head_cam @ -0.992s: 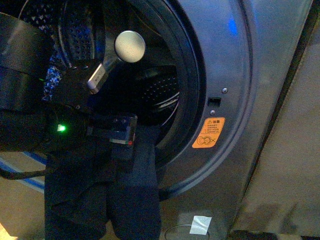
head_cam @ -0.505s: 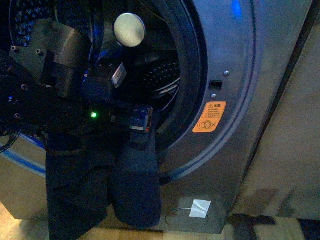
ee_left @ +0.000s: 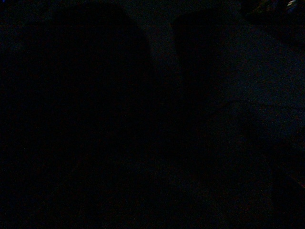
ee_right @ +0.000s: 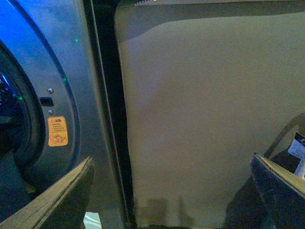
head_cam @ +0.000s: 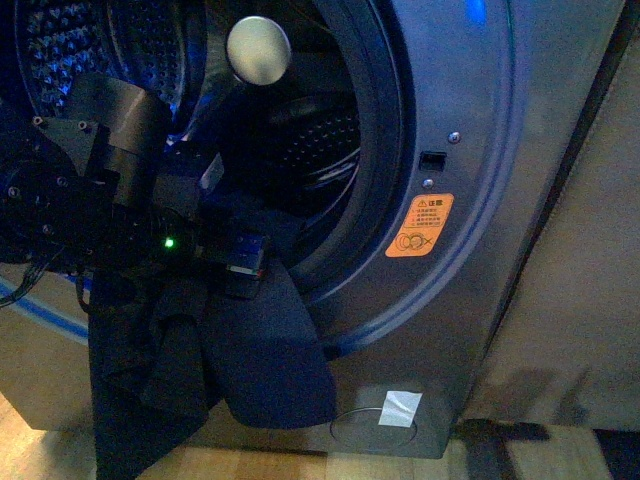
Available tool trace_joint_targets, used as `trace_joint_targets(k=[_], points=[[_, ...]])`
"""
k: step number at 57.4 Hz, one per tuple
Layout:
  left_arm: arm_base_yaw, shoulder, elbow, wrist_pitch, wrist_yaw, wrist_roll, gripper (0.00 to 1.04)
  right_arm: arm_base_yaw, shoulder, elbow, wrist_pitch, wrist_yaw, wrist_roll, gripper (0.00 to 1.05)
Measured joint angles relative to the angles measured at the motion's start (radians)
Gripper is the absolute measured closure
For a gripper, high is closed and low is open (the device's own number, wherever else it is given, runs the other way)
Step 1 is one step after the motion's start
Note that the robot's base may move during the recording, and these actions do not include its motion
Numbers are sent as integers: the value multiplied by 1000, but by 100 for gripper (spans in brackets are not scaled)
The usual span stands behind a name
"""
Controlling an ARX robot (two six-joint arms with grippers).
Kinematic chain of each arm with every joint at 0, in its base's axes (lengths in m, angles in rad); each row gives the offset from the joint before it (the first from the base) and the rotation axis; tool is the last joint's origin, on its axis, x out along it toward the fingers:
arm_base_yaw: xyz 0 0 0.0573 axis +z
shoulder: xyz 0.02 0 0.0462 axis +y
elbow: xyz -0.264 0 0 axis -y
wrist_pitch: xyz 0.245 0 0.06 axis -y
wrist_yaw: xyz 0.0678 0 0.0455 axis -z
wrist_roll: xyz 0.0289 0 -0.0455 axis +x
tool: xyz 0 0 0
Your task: Collect clothes from washing machine
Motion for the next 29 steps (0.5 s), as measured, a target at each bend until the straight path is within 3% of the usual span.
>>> trace_joint_targets(k=[13,29], points=[[17,-2,6,-34,-17,50,7,0,0,0,0,0,0,7],[16,-32,-34,0,-4,70,49,0,0,0,0,0,0,7]])
